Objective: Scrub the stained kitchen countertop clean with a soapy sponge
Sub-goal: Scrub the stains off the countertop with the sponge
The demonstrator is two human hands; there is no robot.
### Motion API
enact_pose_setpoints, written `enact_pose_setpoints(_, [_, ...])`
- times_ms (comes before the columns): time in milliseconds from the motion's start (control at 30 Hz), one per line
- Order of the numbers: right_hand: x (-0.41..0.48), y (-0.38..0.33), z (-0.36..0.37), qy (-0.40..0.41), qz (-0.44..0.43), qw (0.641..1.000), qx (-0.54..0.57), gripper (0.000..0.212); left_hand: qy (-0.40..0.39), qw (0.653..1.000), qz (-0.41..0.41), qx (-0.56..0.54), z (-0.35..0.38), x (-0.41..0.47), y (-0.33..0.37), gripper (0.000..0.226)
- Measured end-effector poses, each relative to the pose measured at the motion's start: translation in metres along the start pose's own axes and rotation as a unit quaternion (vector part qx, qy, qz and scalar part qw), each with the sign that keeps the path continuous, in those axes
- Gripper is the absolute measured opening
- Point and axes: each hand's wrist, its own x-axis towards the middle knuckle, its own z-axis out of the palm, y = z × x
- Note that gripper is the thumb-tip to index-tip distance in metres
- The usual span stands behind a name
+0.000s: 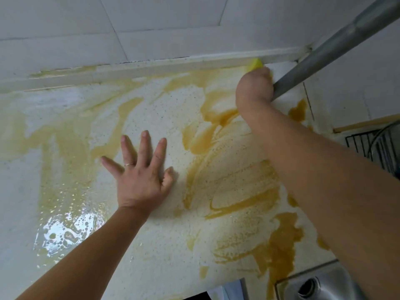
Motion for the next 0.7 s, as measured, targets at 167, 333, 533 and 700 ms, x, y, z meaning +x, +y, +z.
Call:
enact_pose_setpoints(167, [-0.002,-0.014,-0.003,-0.015,0.017,0.999,0.031,0.048,-0.002,1.0,0.004,-0.002,-0.001,0.003,0.001,0.074])
enact_pose_setpoints(333, [-0.089,-0.008,0.035,0.03,-0.13,0.986,0.1,0.063,0.005,1.0,0.019,-0.006,-0.004,0.007,0.002,0.071])
enact_pose_setpoints(533, [-0.087,0.051,0.048,0.058,-0.049,0.992,0.104,0.062,0.026,0.997,0.066,-0.011,-0.007,0.023,0.007,0.07])
enact_pose_setpoints(700, [-0.135,0.093,0.08,0.049,-0.07,0.989,0.117,0.058,0.035,0.994,0.1,-0.008,-0.012,0.044,0.018,0.067])
